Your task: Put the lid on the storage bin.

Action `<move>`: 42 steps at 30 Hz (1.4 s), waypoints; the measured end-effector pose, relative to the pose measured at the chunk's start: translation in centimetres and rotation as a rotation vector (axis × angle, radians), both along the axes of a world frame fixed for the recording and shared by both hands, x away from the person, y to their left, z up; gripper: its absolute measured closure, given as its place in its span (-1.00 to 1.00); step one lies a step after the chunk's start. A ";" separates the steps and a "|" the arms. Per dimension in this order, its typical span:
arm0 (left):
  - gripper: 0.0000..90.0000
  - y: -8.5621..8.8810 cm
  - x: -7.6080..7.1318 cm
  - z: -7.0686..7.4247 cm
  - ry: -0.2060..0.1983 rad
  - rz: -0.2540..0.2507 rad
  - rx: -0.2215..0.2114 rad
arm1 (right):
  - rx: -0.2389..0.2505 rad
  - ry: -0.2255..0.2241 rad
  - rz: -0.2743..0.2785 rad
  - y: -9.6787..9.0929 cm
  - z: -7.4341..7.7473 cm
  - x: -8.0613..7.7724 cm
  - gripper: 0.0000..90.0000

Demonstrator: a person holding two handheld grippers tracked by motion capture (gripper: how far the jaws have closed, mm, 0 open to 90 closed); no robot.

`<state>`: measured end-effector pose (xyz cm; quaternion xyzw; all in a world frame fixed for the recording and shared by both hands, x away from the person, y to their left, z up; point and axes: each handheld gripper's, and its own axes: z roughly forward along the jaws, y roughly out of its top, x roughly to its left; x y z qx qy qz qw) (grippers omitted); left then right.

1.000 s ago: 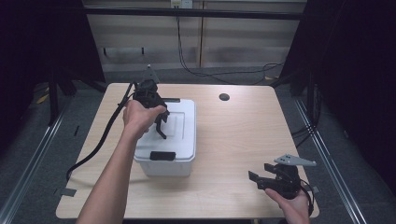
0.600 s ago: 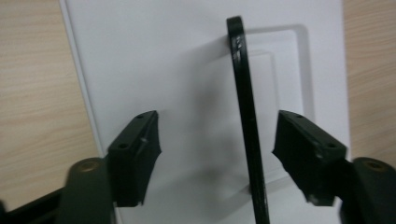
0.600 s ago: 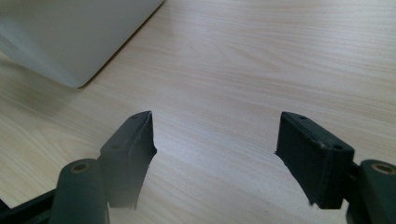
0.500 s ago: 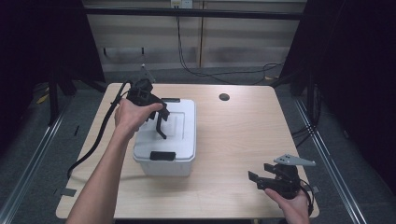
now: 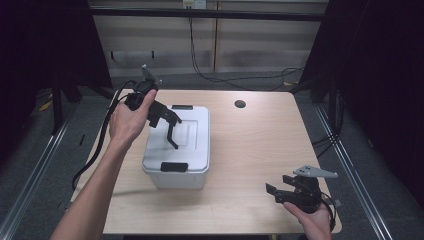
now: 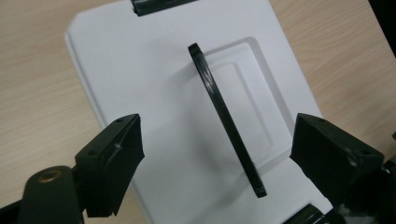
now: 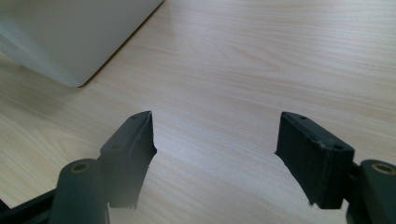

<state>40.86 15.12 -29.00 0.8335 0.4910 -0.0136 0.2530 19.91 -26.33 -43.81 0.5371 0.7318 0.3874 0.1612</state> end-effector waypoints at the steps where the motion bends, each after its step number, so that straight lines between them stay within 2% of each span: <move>1: -0.63 0.2 -0.1 0.0 -0.015 -0.012 0.015 | 0.000 -0.002 0.001 0.0 0.0 0.0 -0.40; 2: -0.63 0.4 -0.5 0.2 -0.051 -0.025 0.046 | 0.000 0.000 0.000 0.0 0.0 0.0 -0.40; 3: -0.63 0.5 -0.8 0.3 -0.070 -0.033 0.048 | -0.001 -0.002 0.001 0.0 0.0 0.0 -0.40; 4: -0.63 0.5 -0.8 0.3 -0.070 -0.033 0.048 | -0.001 -0.002 0.001 0.0 0.0 0.0 -0.40; 6: -0.63 0.9 -1.4 0.6 -0.120 -0.071 0.044 | -0.002 -0.003 0.000 0.0 0.0 0.0 -0.40; 7: -0.63 0.9 -1.4 0.6 -0.120 -0.071 0.044 | -0.002 -0.003 0.000 0.0 0.0 0.0 -0.40; 10: -0.63 1.2 -2.0 0.6 -0.156 -0.099 0.034 | -0.001 -0.003 -0.001 0.0 0.0 0.0 -0.40; 12: -0.63 1.7 -2.2 0.3 -0.161 -0.105 0.010 | -0.001 -0.002 -0.002 0.0 0.0 0.0 -0.40; 14: -0.63 2.6 -2.5 -0.2 -0.177 -0.117 0.008 | -0.001 0.001 -0.001 0.0 0.0 0.0 -0.40; 16: -0.63 2.9 -2.7 -0.5 -0.180 -0.107 0.008 | 0.000 0.002 -0.001 0.0 0.0 0.0 -0.40; 22: -0.63 5.5 -3.6 -1.5 -0.196 -0.094 -0.042 | -0.001 -0.002 -0.003 0.0 0.0 0.0 -0.40; 24: -0.63 6.4 -4.0 -1.8 -0.203 -0.106 -0.064 | -0.001 0.000 -0.003 0.0 0.0 0.0 -0.40; 27: -0.63 7.2 -4.2 -2.1 -0.214 -0.079 -0.086 | -0.001 -0.002 -0.004 0.0 0.0 0.0 -0.40; 30: -0.59 9.0 -4.7 -2.5 -0.261 -0.040 -0.091 | 0.000 0.000 -0.006 0.0 0.0 0.0 -0.40; 31: -0.57 9.0 -4.7 -2.5 -0.261 -0.040 -0.091 | 0.000 0.000 -0.006 0.0 0.0 0.0 -0.40; 33: -0.57 10.3 -4.9 -2.8 -0.257 -0.014 -0.101 | -0.002 0.000 -0.005 0.0 0.0 0.0 -0.40; 36: -0.57 11.5 -5.4 -3.2 -0.276 -0.006 -0.096 | -0.001 0.000 -0.005 0.0 0.0 0.0 -0.40; 38: -0.57 12.8 -6.2 -3.9 -0.277 0.002 -0.116 | -0.001 0.003 -0.006 0.0 0.0 0.0 -0.40; 42: -0.57 13.9 -6.9 -4.6 -0.286 0.026 -0.133 | -0.001 0.001 -0.007 0.0 0.0 0.0 -0.40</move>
